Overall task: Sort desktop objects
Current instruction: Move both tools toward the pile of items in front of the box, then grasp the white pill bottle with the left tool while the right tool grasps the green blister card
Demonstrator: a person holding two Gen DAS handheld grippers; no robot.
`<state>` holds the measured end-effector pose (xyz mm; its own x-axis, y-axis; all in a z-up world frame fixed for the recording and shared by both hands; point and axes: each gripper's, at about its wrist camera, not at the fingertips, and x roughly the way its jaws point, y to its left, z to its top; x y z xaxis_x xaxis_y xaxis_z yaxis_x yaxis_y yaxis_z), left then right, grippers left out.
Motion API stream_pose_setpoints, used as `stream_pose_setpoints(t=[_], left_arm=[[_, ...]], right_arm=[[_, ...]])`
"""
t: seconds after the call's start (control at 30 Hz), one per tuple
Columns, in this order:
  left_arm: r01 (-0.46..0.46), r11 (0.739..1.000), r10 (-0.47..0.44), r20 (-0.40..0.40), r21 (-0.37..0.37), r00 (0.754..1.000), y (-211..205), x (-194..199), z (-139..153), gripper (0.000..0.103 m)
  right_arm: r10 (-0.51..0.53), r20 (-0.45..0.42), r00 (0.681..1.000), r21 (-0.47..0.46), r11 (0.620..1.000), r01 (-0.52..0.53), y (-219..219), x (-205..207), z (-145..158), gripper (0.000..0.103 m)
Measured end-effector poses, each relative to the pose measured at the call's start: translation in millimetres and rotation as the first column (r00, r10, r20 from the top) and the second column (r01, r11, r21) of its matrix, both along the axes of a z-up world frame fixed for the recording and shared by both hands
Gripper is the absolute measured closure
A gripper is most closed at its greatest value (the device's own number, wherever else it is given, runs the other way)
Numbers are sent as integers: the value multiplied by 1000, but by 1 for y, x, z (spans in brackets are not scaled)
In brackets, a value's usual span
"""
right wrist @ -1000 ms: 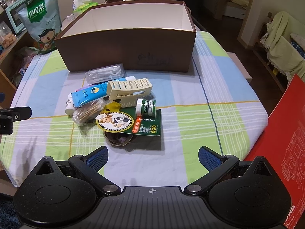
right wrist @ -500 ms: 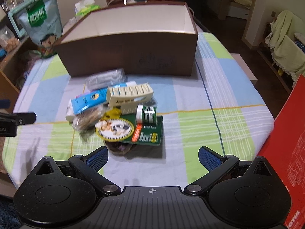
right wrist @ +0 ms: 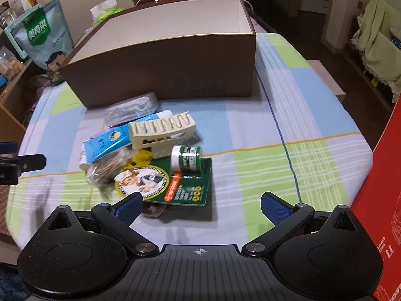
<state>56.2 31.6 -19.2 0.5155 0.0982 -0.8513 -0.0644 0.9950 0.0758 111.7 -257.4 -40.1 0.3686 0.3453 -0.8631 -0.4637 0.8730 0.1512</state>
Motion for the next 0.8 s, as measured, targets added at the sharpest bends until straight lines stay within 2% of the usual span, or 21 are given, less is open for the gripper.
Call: stream_pose_setpoints(t=[0.07,0.33,0.4,0.57,0.63,0.67,0.8], left_arm=[[7,1000,-7,-8,14,1000,0,4,-4,6],[9,1000,-10,-44,-16,999,5,22,-19,7],[4,1000,-6,-52,-21,999,7,25,-22,7],[-5,1000,2,-79,-31,997,11,32,-31,7],[-8,999,4,-89,-39,996,11,34,-35,7],[-9,999,5,-95,-44,995,12,35,-37,9],[-17,998,11,-109,-56,994,13,39,-42,13]], right_arm=[[-5,5,1000,3,1000,5,2,5,-2,0],[-22,22,1000,18,1000,21,10,23,-12,3],[-17,8,1000,27,1000,16,12,29,-16,25],[-1,-13,1000,27,1000,2,19,40,-27,25],[14,-20,1000,23,1000,-13,23,42,-31,35],[20,-33,999,32,999,-19,24,43,-33,46],[24,-48,999,39,999,-22,26,47,-39,47]])
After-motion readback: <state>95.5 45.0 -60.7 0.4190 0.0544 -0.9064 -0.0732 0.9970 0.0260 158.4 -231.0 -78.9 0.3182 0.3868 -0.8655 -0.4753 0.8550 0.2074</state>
